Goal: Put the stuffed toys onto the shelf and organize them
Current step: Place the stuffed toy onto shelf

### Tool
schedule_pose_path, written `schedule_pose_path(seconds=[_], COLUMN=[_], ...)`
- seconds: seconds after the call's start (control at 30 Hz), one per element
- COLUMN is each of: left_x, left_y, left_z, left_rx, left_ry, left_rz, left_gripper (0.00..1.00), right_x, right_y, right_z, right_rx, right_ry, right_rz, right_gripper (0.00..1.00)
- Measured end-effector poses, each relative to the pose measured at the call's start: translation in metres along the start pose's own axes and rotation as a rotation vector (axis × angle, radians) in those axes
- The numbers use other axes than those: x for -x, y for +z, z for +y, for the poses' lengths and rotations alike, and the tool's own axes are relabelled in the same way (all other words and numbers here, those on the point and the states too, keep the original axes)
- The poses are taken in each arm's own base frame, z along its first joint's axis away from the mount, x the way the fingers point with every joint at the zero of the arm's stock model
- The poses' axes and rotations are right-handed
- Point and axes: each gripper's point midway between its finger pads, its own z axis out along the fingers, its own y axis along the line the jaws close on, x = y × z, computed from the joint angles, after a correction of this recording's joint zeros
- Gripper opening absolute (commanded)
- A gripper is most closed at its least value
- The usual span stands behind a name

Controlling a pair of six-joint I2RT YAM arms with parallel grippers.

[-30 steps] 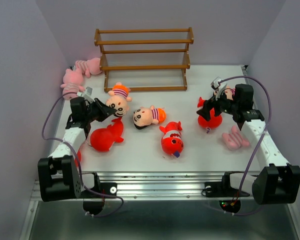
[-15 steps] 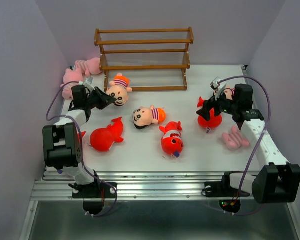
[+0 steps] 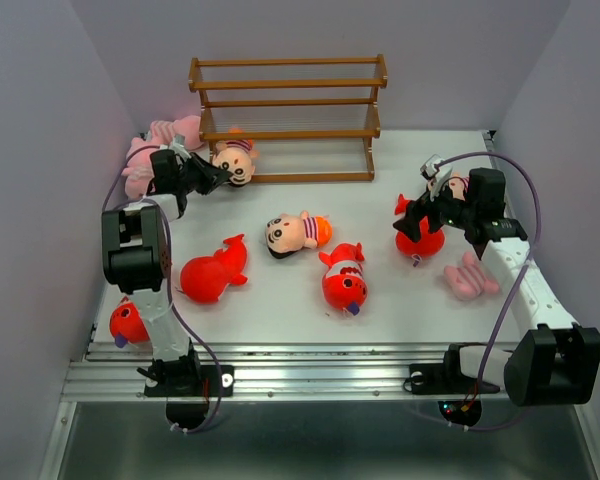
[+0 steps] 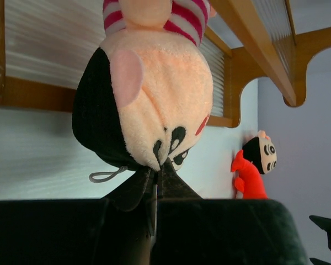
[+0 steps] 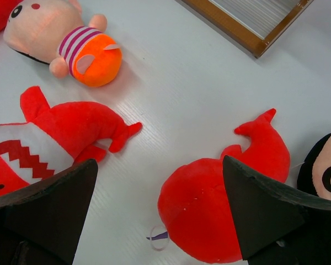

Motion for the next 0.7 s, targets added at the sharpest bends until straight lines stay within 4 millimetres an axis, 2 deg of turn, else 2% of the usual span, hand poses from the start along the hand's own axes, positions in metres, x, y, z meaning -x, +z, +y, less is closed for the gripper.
schedule_pose_path(seconds=[0.37, 0.7], left_x=[0.030, 0.033], left_y=[0.030, 0.047], left_z=[0.001, 0.023], left_rx=[-0.039, -0.016], left_ry=[-0.069, -0.195], left_rz=[-0.060, -0.100], left_gripper=[0.00, 0.00], right_x=[0.000, -0.004], right_y=[0.000, 0.002], right_z=[0.000, -0.003], right_rx=[0.000, -0.003], right_ry=[-0.010, -0.011], right_rz=[0.001, 0.011], right_gripper=[1.00, 1.00])
